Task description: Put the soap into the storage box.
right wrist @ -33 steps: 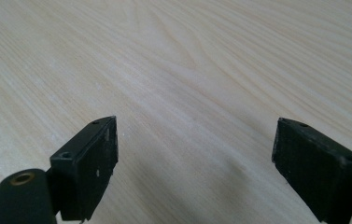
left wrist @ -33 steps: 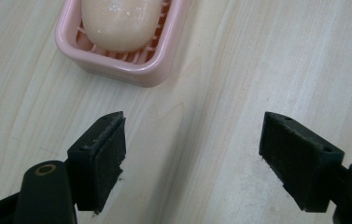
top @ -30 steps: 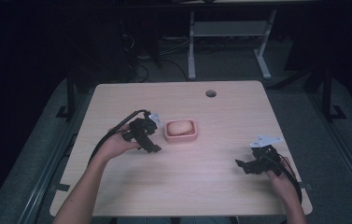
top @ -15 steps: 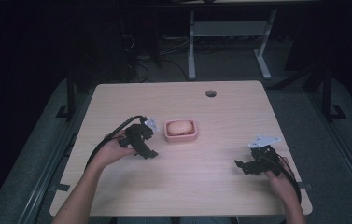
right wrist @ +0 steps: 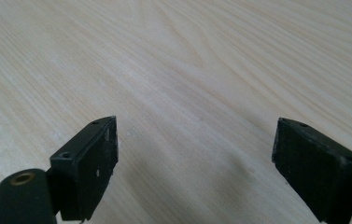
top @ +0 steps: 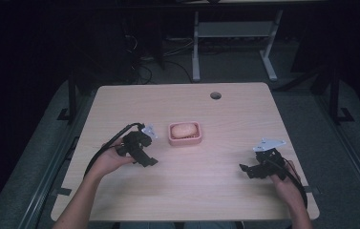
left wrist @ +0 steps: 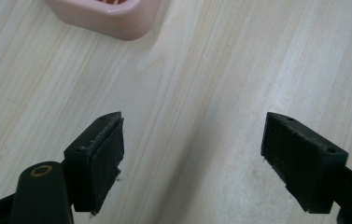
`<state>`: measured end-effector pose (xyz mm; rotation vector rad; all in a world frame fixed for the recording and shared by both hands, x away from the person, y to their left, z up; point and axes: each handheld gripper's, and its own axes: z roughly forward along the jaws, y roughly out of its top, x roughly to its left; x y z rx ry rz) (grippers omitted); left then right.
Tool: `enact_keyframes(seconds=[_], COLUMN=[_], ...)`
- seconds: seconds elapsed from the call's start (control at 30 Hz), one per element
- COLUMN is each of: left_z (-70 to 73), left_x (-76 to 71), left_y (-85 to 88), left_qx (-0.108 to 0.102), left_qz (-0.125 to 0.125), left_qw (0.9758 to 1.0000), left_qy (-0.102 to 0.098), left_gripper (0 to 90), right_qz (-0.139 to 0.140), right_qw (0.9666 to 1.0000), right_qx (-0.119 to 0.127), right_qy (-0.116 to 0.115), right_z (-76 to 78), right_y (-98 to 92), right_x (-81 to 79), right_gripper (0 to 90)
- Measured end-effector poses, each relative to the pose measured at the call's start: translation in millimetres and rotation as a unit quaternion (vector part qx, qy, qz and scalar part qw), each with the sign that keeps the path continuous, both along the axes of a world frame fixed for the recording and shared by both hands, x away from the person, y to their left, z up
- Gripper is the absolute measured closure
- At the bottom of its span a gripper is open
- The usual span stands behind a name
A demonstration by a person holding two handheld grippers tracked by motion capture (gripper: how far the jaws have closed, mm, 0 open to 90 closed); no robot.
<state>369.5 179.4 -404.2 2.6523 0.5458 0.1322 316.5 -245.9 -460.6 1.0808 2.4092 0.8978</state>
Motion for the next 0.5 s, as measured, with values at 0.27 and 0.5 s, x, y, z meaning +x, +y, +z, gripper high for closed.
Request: enact_keyframes(seconds=[0.27,0.5], left_z=[-1.6,-6.6], left_x=[-9.6,-16.5], left_y=[6.8,14.6], left_qx=[-0.009,-0.010], left_qz=[0.003,0.007], left_qw=[0.9999,0.9999], left_qy=[-0.007,-0.004], left_gripper=[21.3,21.2], right_qz=[0.004,0.005], right_qw=[1.0000,1.0000], right_qx=[-0.002,-0.004], right_qy=[0.001,0.001], right_z=[0.0,-0.1], right_y=[1.7,1.9], right_x=[-0.3,-0.2], right_gripper=[13.8,13.8])
